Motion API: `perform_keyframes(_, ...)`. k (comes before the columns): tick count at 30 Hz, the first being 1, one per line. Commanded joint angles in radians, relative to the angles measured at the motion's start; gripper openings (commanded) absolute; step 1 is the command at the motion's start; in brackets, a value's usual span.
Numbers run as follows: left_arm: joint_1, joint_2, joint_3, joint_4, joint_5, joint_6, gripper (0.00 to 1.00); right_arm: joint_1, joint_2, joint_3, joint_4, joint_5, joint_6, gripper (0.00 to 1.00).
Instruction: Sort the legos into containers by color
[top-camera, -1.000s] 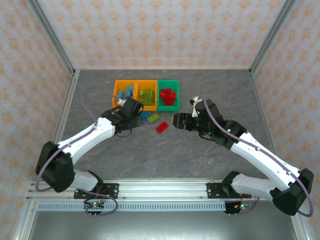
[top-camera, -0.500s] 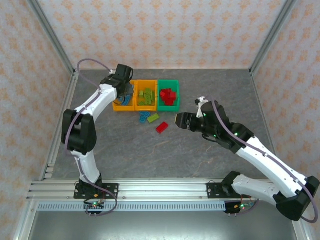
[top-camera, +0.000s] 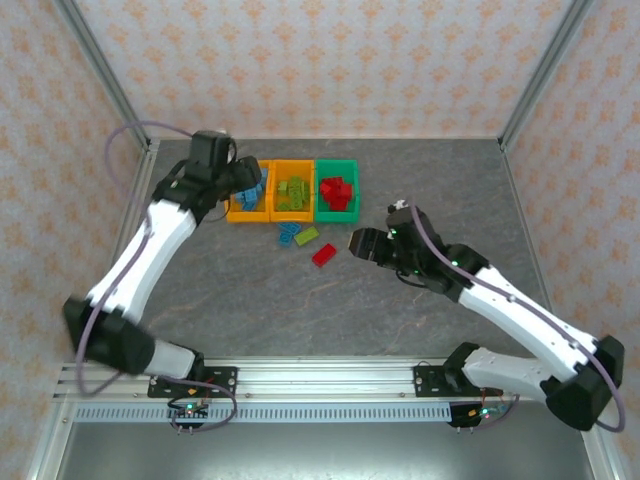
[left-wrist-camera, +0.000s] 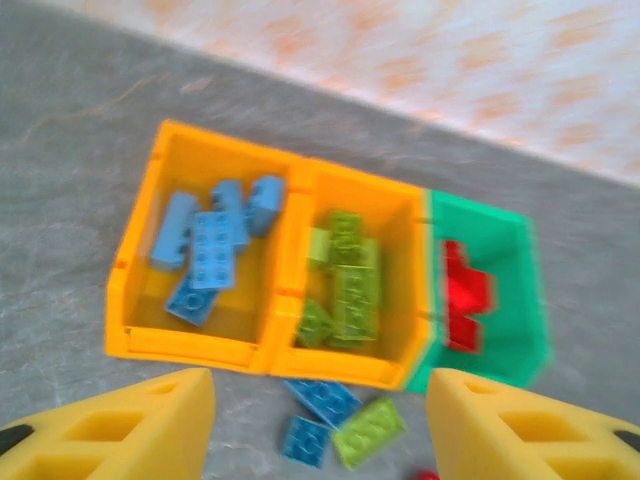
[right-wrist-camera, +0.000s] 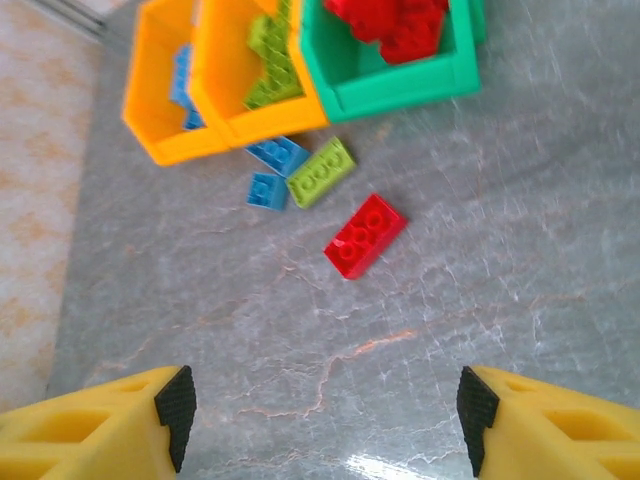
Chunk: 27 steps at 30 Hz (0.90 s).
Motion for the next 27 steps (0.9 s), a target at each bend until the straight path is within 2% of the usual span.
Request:
perform_keyframes(1, -0.122, -0.186, -0.05, -0.009, 0.061, 0.186, 0.59, 0.027, 0.117, -0.009, 0.06, 0.023, 0.124, 0.72)
perform_keyframes(3, -0.19, -0.276, -0.076, -0.052, 0.071, 0.282, 0.59, 0.045, 0.214, 0.022, 0.078, 0.003, 0.144, 0.73)
perform_keyframes(6, -0.231, -0.389, -0.139, -0.102, 0.162, 0.404, 0.61, 0.068, 0.362, 0.083, 0.08, 0.01, 0.176, 0.75)
perform_keyframes(9, -0.234, -0.489, -0.224, -0.128, 0.317, 0.548, 0.7, 0.076, 0.51, 0.156, 0.061, 0.012, 0.199, 0.76)
perform_keyframes(12, -0.235, -0.568, -0.321, -0.13, 0.424, 0.66, 0.76, 0.079, 0.642, 0.244, 0.035, 0.029, 0.204, 0.77)
perform_keyframes(15, -0.235, -0.623, -0.426, -0.095, 0.529, 0.761, 0.9, 0.079, 0.74, 0.318, 0.033, 0.056, 0.201, 0.77)
perform_keyframes(17, -0.236, -0.657, -0.497, -0.038, 0.558, 0.781, 0.97, 0.079, 0.789, 0.36, 0.029, 0.066, 0.194, 0.77)
perform_keyframes(20, -0.236, -0.68, -0.547, -0.022, 0.568, 0.828, 1.0, 0.079, 0.87, 0.437, -0.024, 0.085, 0.19, 0.75)
perform_keyframes(27, -0.236, -0.692, -0.59, -0.025, 0.546, 0.874, 1.0, 0.079, 0.916, 0.457, -0.104, 0.199, 0.232, 0.52)
